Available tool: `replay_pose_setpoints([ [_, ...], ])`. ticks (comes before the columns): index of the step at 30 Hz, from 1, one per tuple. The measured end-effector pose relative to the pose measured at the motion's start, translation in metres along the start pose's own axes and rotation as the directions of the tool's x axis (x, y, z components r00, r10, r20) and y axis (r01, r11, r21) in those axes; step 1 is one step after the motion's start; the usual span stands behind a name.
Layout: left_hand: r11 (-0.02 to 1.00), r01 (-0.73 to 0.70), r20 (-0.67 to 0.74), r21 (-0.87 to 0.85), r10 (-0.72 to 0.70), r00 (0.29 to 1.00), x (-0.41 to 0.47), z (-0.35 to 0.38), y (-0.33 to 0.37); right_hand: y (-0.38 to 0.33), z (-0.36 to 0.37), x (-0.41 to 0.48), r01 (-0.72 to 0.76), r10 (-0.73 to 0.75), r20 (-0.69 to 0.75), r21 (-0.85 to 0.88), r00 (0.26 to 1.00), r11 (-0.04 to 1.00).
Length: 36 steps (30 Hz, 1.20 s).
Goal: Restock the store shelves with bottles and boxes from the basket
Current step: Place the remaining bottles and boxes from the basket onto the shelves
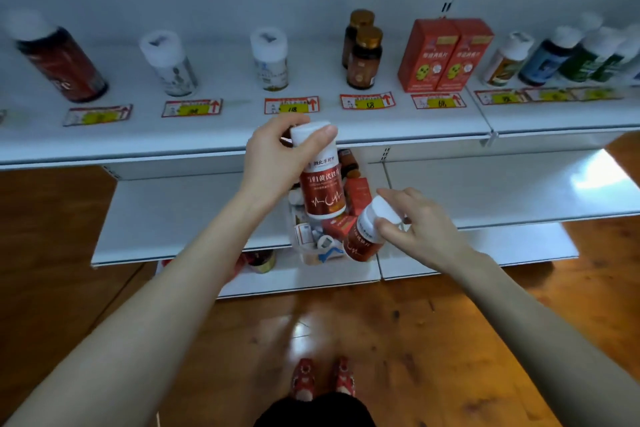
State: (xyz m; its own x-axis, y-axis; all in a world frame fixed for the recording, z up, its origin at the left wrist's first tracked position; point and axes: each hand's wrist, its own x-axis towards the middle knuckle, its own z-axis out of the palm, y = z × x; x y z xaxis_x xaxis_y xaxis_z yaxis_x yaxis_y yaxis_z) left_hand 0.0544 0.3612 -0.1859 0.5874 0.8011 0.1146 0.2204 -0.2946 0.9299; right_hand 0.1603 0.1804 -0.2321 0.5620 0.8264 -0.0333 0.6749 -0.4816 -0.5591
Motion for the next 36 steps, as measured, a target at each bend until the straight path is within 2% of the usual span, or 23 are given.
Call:
replay_pose_setpoints([
  [4, 0.969, 0.136, 0.103, -0.205, -0.116, 0.988, 0.005, -0.015, 0.022, -0.011, -0.009, -0.008, 0.004, -0.005, 0.008, 0.134, 1.0, 0.991],
  [7, 0.946, 0.209, 0.17, -0.247, -0.17, 0.971, 0.007, -0.027, 0.036, -0.02, -0.014, -0.011, 0.011, -0.015, 0.018, 0.193, 1.0, 0.981],
  [19, 0.947, 0.129, 0.244, -0.293, -0.056, 0.968, 0.018, -0.025, 0.07, -0.035, -0.043, -0.023, 0.099, -0.069, -0.117, 0.276, 0.991, 0.956],
  [24, 0.954, 0.061, 0.261, -0.292, 0.019, 0.965, 0.023, 0.015, 0.094, -0.016, -0.075, -0.036, 0.022, 0.048, -0.176, 0.373, 0.983, 0.927],
  [28, 0.955, 0.039, 0.311, -0.293, 0.057, 0.949, 0.023, 0.06, 0.116, 0.012, -0.105, -0.052, -0.068, 0.192, -0.152, 0.586, 0.97, 0.807],
  [32, 0.954, -0.005, 0.365, -0.3, 0.119, 0.923, 0.018, 0.115, 0.143, 0.055, -0.139, -0.07, -0.109, 0.301, -0.168, 0.683, 0.939, 0.722],
  [36, 0.944, 0.009, 0.415, -0.329, 0.136, 0.899, 0.008, 0.185, 0.175, 0.105, -0.182, -0.091, -0.114, 0.376, -0.179, 0.762, 0.909, 0.637],
])
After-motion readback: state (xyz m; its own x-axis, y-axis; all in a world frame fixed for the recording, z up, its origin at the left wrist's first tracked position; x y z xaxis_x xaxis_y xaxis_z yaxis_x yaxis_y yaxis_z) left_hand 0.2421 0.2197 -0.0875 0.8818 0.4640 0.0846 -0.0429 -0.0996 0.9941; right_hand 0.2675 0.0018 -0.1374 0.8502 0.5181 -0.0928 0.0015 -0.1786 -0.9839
